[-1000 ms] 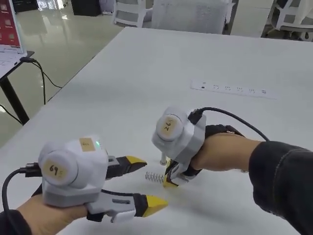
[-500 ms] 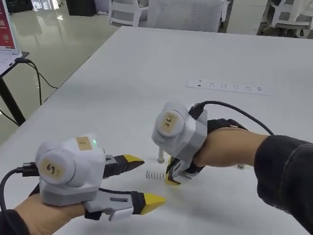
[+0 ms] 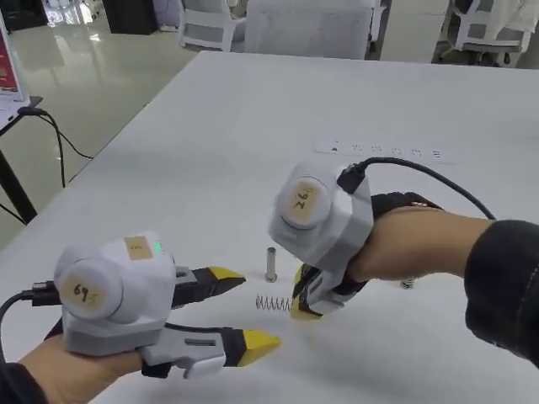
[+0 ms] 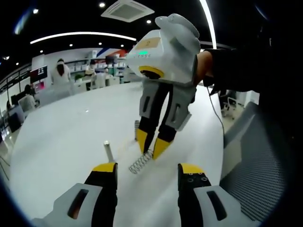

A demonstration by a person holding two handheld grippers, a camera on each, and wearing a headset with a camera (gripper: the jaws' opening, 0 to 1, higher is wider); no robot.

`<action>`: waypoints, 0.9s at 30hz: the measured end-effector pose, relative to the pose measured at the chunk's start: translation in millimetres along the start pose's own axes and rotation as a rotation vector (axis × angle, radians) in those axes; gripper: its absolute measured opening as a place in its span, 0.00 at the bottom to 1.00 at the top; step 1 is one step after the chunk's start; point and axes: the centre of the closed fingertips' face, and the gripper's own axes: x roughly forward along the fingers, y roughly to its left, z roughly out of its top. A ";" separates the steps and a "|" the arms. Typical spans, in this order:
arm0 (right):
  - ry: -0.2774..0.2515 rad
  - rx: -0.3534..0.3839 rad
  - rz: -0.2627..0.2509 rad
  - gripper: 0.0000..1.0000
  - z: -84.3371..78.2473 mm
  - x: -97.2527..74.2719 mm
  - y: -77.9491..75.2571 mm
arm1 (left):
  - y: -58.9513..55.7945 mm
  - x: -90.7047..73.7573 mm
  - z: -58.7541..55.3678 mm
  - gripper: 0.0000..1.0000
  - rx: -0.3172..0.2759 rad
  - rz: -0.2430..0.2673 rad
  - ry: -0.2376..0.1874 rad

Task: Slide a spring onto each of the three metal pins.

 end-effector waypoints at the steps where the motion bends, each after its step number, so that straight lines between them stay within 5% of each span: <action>1: 0.000 -0.002 0.004 0.07 -0.4 -1.7 1.9 | -0.5 0.1 0.2 0.45 0.002 -0.002 0.000; 27: 0.003 -0.074 0.016 0.07 2.9 -28.0 23.0 | -10.7 -0.9 8.3 0.33 0.056 -0.029 -0.003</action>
